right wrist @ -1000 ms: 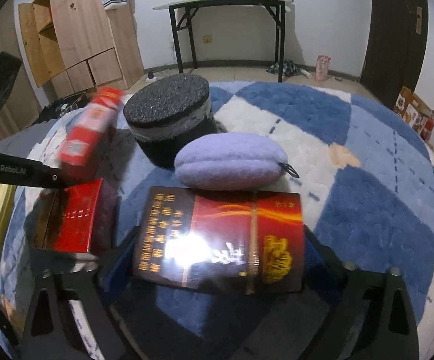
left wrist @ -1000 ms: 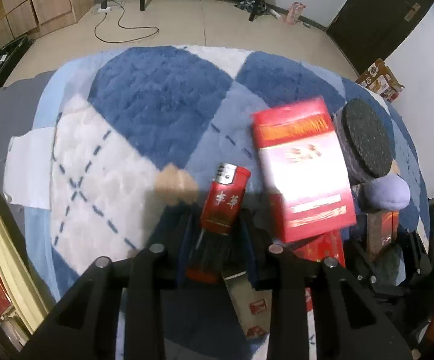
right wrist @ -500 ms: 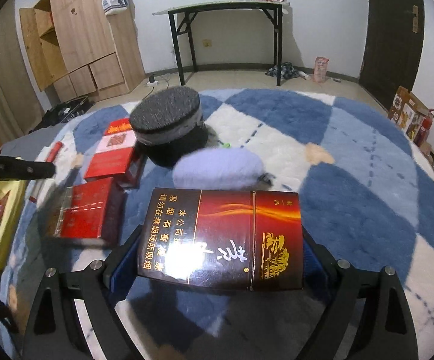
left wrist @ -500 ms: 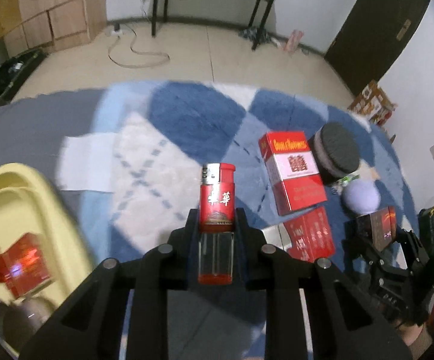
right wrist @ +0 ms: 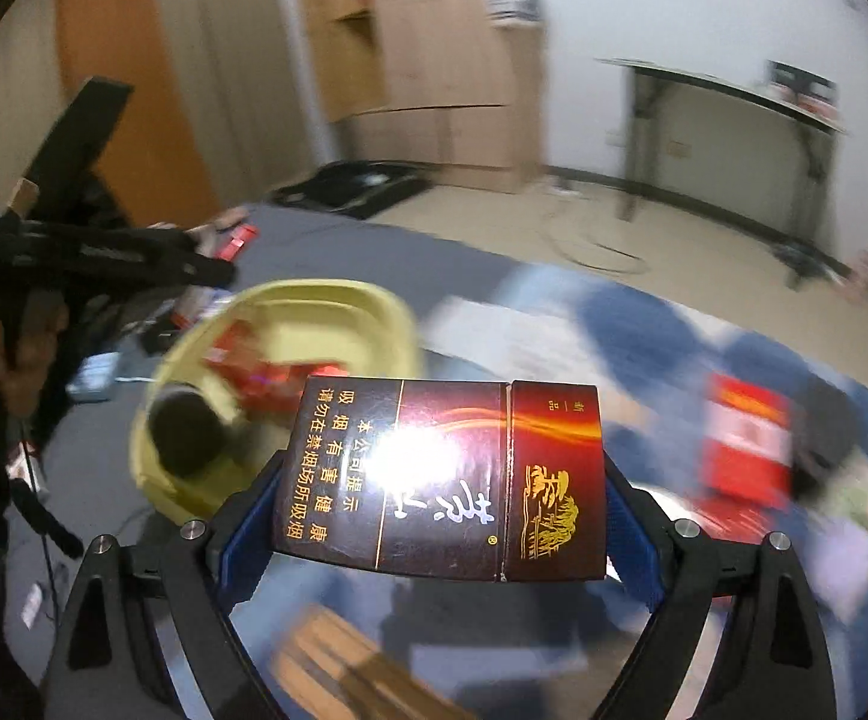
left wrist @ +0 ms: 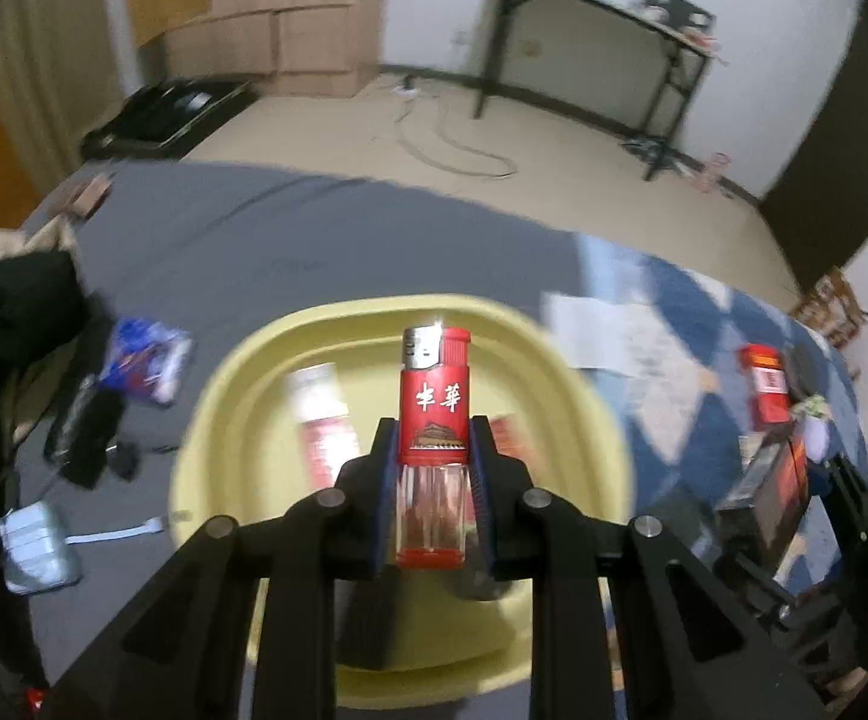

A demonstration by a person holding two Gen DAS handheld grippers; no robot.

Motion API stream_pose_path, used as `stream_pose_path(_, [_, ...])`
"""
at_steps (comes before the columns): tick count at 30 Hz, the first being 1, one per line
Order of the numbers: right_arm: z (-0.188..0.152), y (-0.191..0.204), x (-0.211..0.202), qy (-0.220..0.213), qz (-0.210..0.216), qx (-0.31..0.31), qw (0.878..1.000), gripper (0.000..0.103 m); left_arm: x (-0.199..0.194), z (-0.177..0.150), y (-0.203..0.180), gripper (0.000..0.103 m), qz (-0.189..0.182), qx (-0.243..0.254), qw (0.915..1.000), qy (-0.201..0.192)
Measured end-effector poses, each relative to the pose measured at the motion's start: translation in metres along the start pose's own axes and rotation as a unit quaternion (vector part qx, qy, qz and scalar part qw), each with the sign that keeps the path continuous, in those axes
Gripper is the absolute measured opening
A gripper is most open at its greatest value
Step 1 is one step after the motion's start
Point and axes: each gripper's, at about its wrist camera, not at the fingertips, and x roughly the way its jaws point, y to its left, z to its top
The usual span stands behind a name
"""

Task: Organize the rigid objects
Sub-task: 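Drop the red lighter and dark cigarette box into the yellow tray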

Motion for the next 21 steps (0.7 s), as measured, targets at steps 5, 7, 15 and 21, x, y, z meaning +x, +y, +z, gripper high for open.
stream_pose_path(5, [0.037,0.041,0.073,0.04,0.02,-0.034,0.998,0.092,0.023,-0.005,0.027,0.024,0.003,-0.001,0.9998,0.02])
stream_pose_path(7, [0.043,0.044,0.101,0.059,0.017,-0.045,0.997,0.092,0.033,-0.007,0.035,0.024,0.005,-0.014,0.9995,0.028])
stream_pose_path(15, [0.045,0.053,0.157,0.09,-0.017,-0.067,0.993,0.093,0.049,-0.014,0.041,0.024,-0.006,-0.024,0.9993,0.028])
stream_pose_path(21, [0.037,0.065,0.169,0.085,-0.038,-0.086,0.992,0.094,0.047,-0.009,0.041,0.029,0.007,-0.025,0.9994,0.021])
